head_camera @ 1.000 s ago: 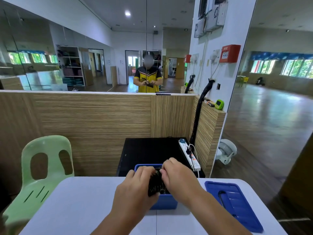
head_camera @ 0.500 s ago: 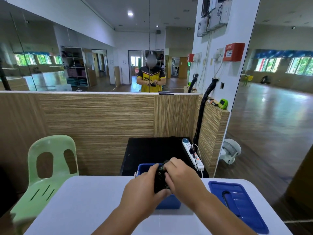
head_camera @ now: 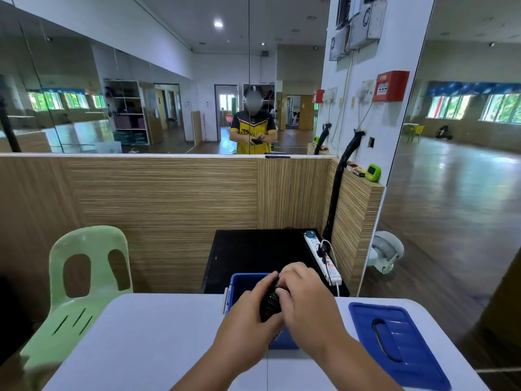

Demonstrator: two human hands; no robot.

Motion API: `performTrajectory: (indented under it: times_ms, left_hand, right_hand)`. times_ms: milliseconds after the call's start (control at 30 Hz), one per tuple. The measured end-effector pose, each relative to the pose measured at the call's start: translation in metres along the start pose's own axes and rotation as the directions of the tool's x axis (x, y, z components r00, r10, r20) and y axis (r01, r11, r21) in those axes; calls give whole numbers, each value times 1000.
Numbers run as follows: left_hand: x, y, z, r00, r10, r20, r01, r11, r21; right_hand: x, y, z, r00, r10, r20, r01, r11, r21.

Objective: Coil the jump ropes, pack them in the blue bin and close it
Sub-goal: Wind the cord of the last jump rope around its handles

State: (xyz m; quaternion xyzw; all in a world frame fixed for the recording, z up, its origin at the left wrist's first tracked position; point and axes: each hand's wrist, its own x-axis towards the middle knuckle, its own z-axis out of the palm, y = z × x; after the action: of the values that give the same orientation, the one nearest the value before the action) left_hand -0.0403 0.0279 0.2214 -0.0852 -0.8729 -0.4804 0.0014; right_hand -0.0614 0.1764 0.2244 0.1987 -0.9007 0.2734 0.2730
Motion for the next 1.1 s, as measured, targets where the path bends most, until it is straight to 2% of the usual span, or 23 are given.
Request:
performTrajectory:
  times_ms: [67,133,267,400,700,900,1000,1100]
  left_hand:
    - [-2,3,-1,997,-63,54,72,980,-185]
    - [-4,4,-4,994,-73,85,92,966,-241]
    - [-4,1,-9,995,-61,80,78,970,-232]
    - [-5,2,-9,998,-43,34,49,985,-166]
    - [-8,13,-1,994,-19,-105,-6,973,-230]
    - [-12,18,4,990,-18,-143,-16,973,-229]
    - [-12,19,4,988,-20,-155,-20,967,-252]
    - [-13,21,2,988,-17,-154,-24,966,-258]
  right_hand:
    - [-2,0,-1,999,-52,12,53,997,-54]
    - [-4,4,-2,995,-98,32,100,993,-67]
    - [-6,5,-5,991,-124,40,124,992,-5]
    - [-6,5,-6,995,-92,33,90,995,52]
    - [2,0,-8,999,-38,30,38,999,27]
    - [0,2,-3,999,-13,34,12,999,48]
    - [-3,7,-3,999,54,-3,-53,992,118]
    - [-4,11,0,1000,28,-13,-26,996,85]
